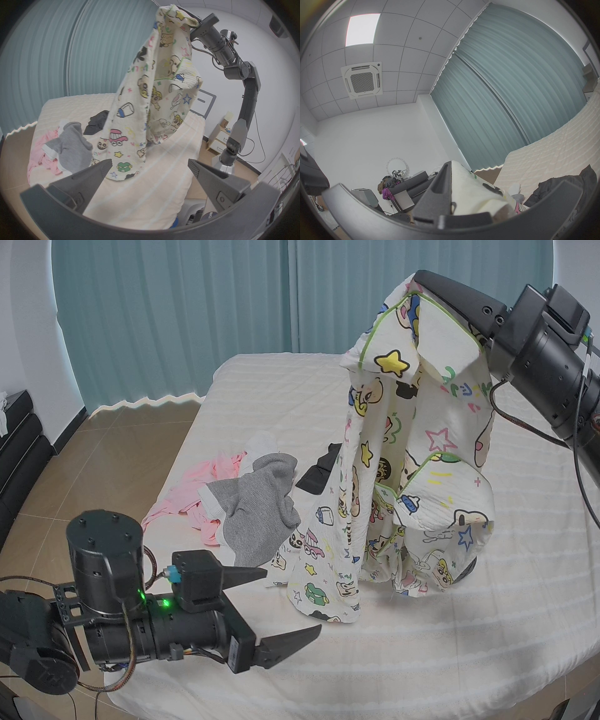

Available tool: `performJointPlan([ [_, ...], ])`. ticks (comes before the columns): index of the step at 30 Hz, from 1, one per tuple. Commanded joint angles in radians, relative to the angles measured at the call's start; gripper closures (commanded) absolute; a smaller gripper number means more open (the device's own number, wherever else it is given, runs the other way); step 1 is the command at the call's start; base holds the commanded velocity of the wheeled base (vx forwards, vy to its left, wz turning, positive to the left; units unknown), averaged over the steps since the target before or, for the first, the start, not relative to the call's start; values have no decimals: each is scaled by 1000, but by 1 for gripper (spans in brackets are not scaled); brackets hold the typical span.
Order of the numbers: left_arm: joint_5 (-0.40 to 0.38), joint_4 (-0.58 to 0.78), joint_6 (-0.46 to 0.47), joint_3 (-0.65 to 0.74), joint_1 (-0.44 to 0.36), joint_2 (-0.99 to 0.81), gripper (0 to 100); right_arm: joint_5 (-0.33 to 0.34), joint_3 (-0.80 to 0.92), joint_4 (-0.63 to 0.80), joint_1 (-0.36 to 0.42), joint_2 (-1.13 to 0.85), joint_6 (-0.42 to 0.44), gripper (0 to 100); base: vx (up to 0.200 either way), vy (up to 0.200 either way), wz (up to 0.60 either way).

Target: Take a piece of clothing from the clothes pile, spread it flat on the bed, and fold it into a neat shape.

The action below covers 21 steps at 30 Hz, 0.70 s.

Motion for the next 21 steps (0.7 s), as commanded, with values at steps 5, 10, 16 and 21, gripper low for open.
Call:
performJointPlan([
  [5,55,-45,-107,-78,-119,68,0,-44,-30,14,25,30,-2,100,0,0,0],
  [10,259,-86,-133,-171,-142,152,0,-52,-33,18,40,32,-2,100,0,0,0],
  [16,458,-122,-132,-283,-149,203,0,-53,-24,18,40,24,0,100,0,0,0],
  [21,590,-123,-127,-352,-157,234,0,-53,-16,18,39,22,0,100,0,0,0],
])
